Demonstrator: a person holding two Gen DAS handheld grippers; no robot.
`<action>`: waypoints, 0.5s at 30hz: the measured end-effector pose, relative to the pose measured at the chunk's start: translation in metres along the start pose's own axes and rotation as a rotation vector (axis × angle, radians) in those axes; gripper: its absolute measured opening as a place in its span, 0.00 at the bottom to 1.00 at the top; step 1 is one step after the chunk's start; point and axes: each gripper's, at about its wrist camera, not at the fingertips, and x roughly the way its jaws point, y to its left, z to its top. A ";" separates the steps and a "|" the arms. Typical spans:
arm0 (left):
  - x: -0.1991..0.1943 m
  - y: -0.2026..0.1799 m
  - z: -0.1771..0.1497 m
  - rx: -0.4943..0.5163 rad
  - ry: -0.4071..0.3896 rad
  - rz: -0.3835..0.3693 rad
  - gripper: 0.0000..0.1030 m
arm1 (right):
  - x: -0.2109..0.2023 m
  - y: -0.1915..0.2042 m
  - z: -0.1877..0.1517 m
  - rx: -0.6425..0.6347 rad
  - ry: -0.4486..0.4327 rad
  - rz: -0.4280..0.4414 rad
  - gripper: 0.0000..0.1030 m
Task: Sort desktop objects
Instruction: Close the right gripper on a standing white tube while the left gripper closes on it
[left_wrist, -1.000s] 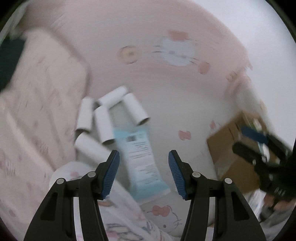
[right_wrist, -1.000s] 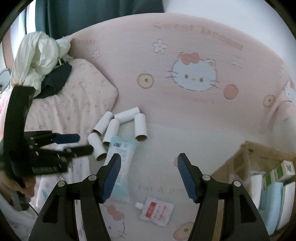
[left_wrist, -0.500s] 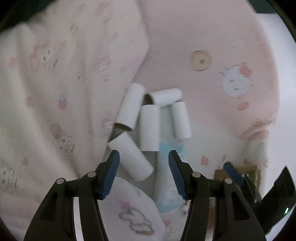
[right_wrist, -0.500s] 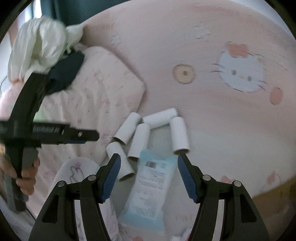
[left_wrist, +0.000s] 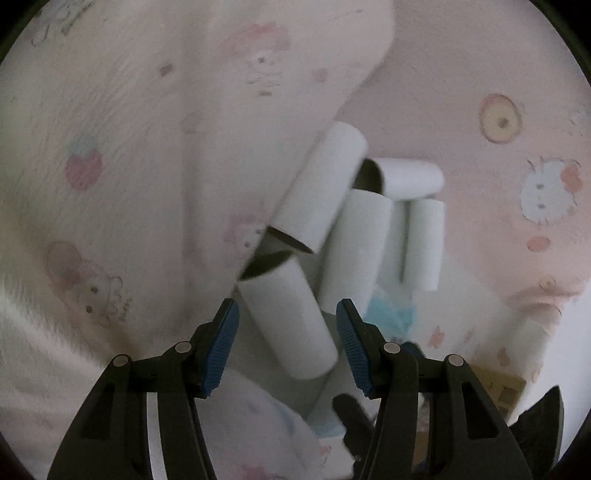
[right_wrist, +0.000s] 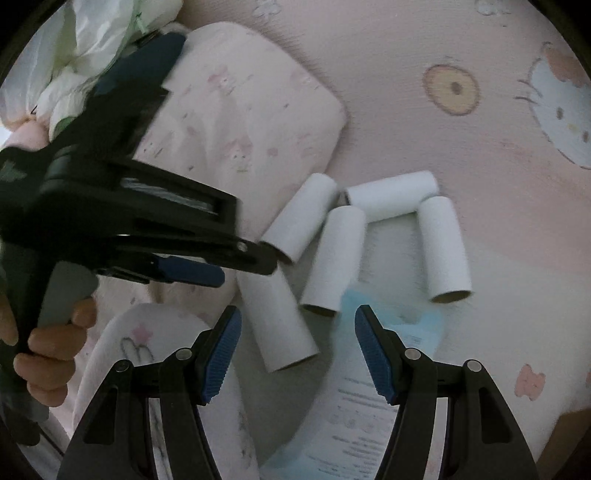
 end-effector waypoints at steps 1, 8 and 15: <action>0.002 0.001 0.001 -0.007 0.009 -0.012 0.57 | 0.006 0.001 0.000 -0.004 0.018 0.002 0.60; 0.027 0.014 0.004 -0.095 0.073 -0.092 0.48 | 0.032 0.004 0.001 -0.024 0.099 0.037 0.56; 0.034 0.023 0.002 -0.123 0.053 -0.176 0.44 | 0.061 0.006 0.001 -0.060 0.181 0.017 0.41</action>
